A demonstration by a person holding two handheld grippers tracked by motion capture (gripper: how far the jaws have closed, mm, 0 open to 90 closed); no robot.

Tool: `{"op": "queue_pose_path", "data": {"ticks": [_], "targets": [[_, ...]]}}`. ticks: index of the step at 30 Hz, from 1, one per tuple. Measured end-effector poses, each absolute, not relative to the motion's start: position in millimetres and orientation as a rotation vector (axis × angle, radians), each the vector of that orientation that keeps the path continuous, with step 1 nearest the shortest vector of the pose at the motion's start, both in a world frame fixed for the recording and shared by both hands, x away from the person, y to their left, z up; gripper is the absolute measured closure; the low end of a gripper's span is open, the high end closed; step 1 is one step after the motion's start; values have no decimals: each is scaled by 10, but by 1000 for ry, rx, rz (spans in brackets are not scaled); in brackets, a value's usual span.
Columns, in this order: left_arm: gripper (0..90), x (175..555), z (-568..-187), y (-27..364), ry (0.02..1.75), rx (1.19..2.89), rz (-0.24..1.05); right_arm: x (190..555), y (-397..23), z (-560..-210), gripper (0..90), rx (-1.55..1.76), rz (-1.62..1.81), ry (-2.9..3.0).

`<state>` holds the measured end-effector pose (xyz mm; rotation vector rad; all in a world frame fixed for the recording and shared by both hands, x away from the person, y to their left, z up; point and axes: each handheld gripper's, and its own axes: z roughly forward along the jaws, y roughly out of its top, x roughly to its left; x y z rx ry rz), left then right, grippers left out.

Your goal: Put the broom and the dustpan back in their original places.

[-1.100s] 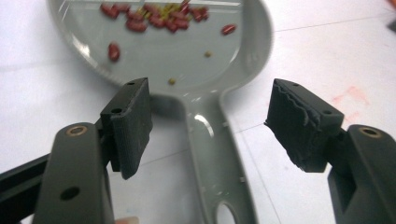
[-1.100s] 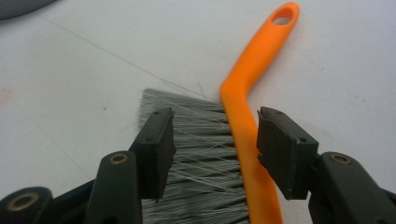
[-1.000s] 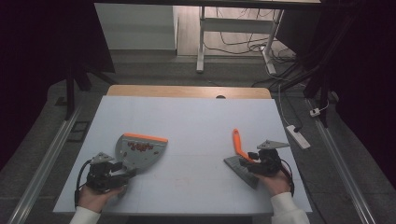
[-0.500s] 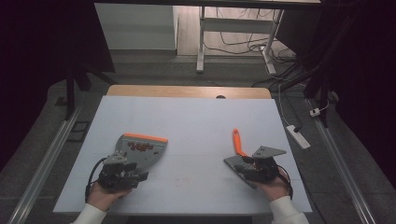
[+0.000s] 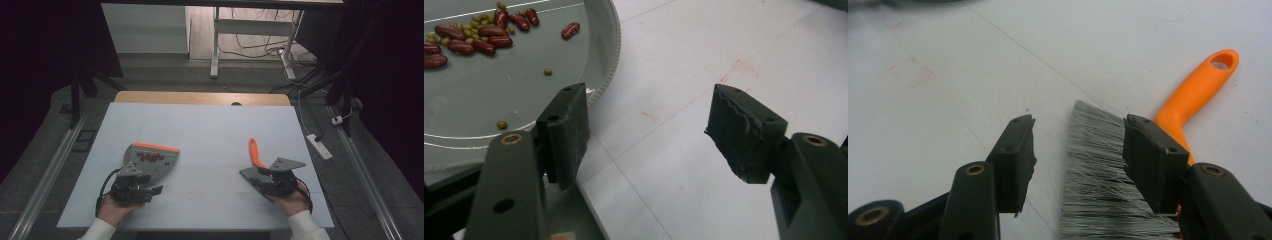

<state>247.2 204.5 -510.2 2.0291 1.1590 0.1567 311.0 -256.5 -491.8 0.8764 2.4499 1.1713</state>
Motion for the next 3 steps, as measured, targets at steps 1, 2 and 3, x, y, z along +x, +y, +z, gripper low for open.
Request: {"op": "queue_pose_path", "data": {"ticks": [1, 2, 3], "targets": [[338, 2471, -5105, 2046, 1159, 2029, 156, 3109, -2565, -4916, 467, 876, 1172, 2448], [338, 2471, -5106, 2046, 1160, 2030, 155, 3108, -2565, -4915, 467, 876, 1172, 2445], [338, 2471, -5107, 2047, 1160, 2029, 156, 3107, -2567, -4913, 467, 877, 1173, 2443]]}}
